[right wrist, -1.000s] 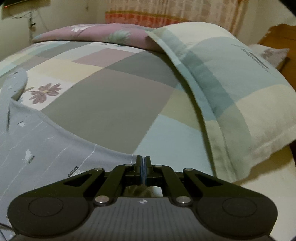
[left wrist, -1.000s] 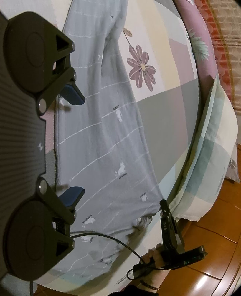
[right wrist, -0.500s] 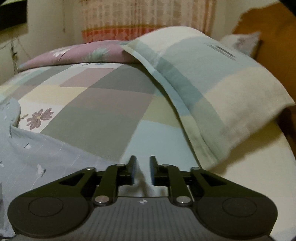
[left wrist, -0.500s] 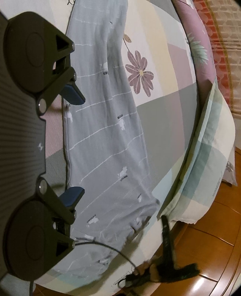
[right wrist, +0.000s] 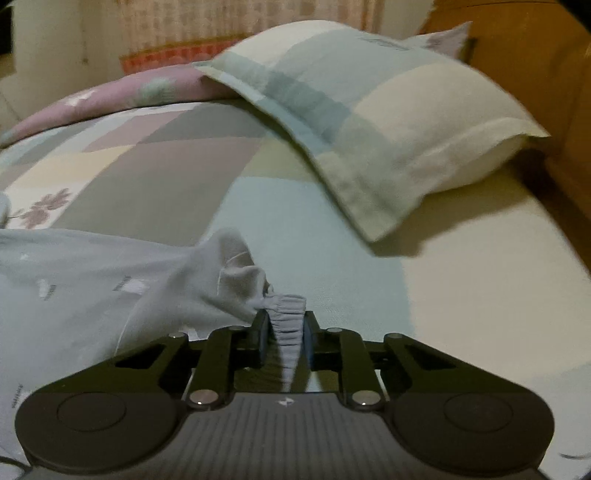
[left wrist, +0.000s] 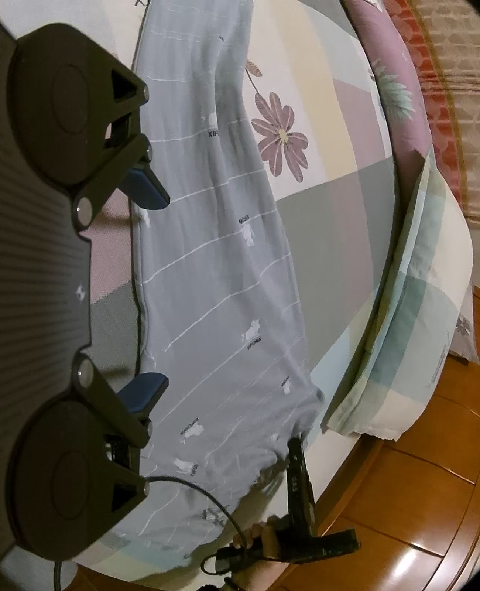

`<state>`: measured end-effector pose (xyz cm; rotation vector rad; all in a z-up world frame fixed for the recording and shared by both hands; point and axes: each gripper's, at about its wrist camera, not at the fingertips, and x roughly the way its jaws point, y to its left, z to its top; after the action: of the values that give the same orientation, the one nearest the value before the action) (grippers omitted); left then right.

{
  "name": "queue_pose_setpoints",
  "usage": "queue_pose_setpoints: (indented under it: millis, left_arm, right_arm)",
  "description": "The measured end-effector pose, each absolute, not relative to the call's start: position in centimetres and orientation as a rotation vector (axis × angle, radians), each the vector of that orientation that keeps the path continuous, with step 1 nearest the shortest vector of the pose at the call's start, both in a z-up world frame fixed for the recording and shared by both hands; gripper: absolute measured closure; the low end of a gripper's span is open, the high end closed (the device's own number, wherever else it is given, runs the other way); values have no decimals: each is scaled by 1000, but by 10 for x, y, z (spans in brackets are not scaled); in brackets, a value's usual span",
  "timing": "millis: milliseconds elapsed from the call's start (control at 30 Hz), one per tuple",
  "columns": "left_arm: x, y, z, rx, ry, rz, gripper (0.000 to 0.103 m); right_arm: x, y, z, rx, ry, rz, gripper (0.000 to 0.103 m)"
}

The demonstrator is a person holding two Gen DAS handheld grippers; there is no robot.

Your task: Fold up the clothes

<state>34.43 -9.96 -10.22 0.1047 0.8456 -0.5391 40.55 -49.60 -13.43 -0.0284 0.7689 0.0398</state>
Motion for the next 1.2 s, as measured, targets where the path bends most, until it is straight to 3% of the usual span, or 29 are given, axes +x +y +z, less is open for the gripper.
queue_pose_setpoints:
  millis: [400,767,933,1200]
  left_arm:
    - [350,-72,-95,149,822,-527,9]
    - [400,1,-106,153,809,-415,9]
    - [412,26,-108,124,771,-412,8]
    - [414,56,-116,63,773,-413,8]
  right_arm:
    - [391,-494,-83,31,737,118,75]
    - [474,-295,-79,-163,769,579,76]
    - [508,-212,-91,-198,796,699,89]
    - [514,-143,-123,-299,850,799,91]
